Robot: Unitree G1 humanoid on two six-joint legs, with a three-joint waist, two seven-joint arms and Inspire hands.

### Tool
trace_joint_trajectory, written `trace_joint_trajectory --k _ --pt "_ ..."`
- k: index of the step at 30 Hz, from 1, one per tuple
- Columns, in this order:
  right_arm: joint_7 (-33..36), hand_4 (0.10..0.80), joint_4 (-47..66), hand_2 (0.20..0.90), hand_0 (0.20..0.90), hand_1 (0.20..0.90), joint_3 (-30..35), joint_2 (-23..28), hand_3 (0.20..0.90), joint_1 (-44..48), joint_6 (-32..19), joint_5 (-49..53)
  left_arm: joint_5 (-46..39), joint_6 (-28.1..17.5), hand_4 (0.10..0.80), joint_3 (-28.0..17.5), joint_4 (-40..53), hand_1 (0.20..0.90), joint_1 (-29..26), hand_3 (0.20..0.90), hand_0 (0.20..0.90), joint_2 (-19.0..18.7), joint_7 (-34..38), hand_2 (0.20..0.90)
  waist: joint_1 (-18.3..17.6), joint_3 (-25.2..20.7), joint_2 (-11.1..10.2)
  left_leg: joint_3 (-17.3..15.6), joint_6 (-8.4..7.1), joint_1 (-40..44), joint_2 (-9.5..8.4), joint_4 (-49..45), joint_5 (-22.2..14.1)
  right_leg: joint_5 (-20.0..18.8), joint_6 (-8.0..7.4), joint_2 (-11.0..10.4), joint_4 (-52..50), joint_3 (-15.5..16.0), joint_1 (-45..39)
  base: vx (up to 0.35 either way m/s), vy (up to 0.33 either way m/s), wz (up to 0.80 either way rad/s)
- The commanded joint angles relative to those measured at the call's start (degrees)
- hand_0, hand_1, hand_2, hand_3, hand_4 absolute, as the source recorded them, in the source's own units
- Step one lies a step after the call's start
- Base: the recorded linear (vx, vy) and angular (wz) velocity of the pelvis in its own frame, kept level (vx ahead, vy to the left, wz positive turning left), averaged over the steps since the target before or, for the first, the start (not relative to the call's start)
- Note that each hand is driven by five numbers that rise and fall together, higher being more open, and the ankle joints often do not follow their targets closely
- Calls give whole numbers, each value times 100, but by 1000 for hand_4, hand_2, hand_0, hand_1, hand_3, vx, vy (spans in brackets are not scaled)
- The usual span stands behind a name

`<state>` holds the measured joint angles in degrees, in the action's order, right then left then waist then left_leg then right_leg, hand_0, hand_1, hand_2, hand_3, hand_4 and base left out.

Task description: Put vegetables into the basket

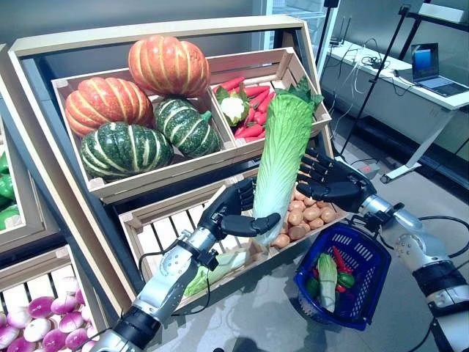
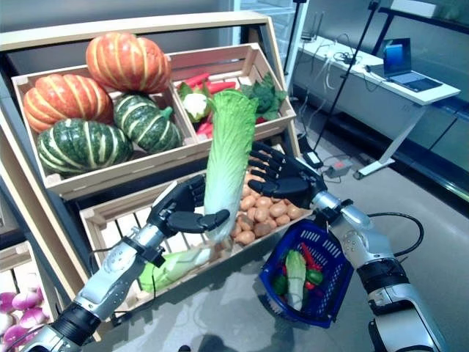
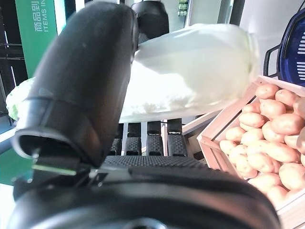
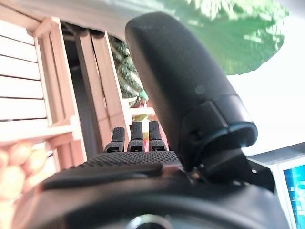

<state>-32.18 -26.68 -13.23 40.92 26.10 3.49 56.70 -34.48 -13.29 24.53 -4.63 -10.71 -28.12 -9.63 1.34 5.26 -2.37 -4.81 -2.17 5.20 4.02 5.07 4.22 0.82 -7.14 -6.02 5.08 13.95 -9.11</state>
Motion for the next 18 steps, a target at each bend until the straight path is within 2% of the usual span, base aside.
trace_joint_trajectory --k 1,9,18 --pt "-56 800 161 900 900 900 709 301 900 283 -511 418 55 -858 400 6 123 300 -550 300 300 37 0 300 41 -423 -149 -191 58 121 67 -7 -492 -251 300 -65 -8 110 135 -19 -6 -15" --pt "-114 800 205 900 900 900 842 429 900 216 -408 436 179 -878 400 -24 101 300 -518 300 300 48 174 300 5 -412 -165 -221 53 118 78 -7 -497 -244 297 -55 -8 89 149 -9 -1 -6" --pt "-260 800 293 900 900 900 1232 491 900 114 -251 1222 329 -964 400 -130 7 300 -346 300 300 -61 144 300 30 -348 -185 -204 30 107 96 -7 -499 -237 292 -50 -8 93 155 0 0 0"
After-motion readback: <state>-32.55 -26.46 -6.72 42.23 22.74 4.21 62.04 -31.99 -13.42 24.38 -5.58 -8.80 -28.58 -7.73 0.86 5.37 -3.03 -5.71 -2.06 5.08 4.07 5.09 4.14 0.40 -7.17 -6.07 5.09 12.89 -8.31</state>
